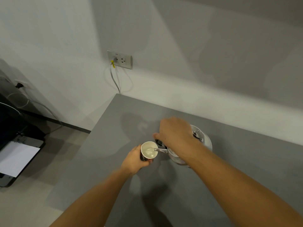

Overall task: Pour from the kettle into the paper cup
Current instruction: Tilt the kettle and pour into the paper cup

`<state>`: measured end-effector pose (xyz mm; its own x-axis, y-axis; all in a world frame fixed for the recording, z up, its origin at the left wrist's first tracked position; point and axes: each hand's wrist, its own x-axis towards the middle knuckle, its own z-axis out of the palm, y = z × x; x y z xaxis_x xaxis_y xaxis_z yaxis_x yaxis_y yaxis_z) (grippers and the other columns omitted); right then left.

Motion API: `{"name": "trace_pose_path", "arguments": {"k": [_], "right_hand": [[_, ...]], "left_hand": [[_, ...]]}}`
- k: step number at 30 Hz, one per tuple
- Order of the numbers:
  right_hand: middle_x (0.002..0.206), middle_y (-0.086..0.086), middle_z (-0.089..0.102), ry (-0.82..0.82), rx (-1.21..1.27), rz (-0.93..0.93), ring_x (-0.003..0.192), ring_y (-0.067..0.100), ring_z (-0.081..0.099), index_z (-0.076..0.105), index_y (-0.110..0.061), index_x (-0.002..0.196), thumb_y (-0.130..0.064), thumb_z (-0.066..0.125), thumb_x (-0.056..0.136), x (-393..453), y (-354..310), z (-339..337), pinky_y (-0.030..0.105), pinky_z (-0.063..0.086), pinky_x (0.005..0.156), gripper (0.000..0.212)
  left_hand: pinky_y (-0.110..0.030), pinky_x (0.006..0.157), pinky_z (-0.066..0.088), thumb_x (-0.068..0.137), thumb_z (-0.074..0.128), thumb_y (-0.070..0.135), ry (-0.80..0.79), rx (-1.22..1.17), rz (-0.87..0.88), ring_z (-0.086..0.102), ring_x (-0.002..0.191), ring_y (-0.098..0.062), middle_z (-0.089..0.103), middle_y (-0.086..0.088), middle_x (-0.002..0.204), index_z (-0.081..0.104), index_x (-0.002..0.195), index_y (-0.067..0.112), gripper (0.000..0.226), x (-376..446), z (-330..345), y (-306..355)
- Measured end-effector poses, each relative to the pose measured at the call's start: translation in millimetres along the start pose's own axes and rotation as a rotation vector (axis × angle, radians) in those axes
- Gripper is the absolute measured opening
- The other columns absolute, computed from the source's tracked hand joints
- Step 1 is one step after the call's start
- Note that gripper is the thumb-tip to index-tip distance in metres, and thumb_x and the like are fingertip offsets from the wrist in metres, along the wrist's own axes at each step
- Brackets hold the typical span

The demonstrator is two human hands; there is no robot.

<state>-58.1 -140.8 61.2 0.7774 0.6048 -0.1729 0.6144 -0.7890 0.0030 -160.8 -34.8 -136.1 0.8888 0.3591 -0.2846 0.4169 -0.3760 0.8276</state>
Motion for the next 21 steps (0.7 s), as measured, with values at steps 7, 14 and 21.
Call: {"name": "trace_pose_path", "arguments": {"k": [7,14,21], "right_hand": [[0.056,0.000,0.041,0.005,-0.006,0.003,0.064,0.027,0.051,0.042,-0.019,0.052,-0.035,0.070,0.081,0.2,-0.9,1.2,0.028,0.028,0.049,0.043],[0.057,-0.001,0.041,0.004,0.004,0.005,0.065,0.027,0.052,0.042,-0.019,0.052,-0.034,0.071,0.079,1.0,-0.8,0.4,0.027,0.028,0.048,0.042],[0.057,-0.001,0.042,0.001,0.008,0.016,0.066,0.027,0.054,0.043,-0.019,0.051,-0.034,0.071,0.080,1.1,0.0,-1.3,0.028,0.034,0.055,0.043]], "left_hand": [[-0.043,0.105,0.053,0.076,0.087,0.031,-0.003,0.009,0.003,0.066,0.119,-0.020,0.071,0.000,0.126,0.061,0.137,0.024,0.067,0.4,0.3,-1.1],[-0.043,0.107,0.052,0.076,0.088,0.030,-0.001,0.003,0.006,0.065,0.122,-0.021,0.071,-0.001,0.128,0.060,0.138,0.023,0.068,0.3,1.0,-1.7],[-0.045,0.105,0.053,0.076,0.088,0.031,-0.001,-0.002,0.006,0.066,0.121,-0.021,0.071,0.000,0.127,0.060,0.138,0.024,0.068,1.0,0.8,-1.3]]}}
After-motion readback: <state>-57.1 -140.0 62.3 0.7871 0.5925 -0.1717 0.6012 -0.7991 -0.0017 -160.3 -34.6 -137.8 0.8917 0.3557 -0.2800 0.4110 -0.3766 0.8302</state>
